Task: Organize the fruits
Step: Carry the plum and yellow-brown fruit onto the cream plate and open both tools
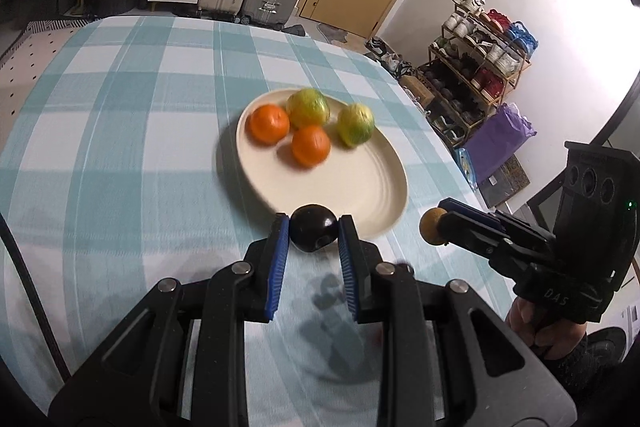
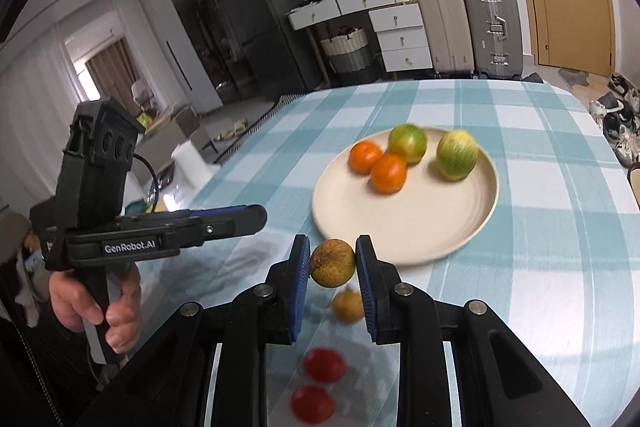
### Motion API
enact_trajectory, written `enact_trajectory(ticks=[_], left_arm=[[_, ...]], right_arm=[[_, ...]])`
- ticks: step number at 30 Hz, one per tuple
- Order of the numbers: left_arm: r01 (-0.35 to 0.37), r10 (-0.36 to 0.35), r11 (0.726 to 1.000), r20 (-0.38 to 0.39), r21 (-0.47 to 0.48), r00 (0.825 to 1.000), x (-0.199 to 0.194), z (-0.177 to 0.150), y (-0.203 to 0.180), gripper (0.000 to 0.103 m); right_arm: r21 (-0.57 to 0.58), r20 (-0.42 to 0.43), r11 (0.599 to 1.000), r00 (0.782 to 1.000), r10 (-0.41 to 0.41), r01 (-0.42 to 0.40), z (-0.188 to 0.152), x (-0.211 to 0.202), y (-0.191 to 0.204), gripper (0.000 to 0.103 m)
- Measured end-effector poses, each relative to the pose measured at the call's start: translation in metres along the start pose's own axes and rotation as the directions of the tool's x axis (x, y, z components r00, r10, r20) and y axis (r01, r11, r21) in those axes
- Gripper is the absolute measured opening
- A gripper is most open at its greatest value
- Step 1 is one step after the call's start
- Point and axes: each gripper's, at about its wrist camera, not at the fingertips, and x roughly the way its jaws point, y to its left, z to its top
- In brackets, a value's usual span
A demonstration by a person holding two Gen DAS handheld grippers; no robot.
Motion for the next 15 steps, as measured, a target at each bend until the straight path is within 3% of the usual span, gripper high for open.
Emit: enact_trajectory(ticks=[15], left_arm=[[-0.023,0.022,1.0,-0.038,-0.013,0.999,0.074,0.06,0.019,0.022]], right_arm=[[0.134,0.003,0.991,1.0,0.022,-0.023,0.054,0.059,-0.062,0.024]])
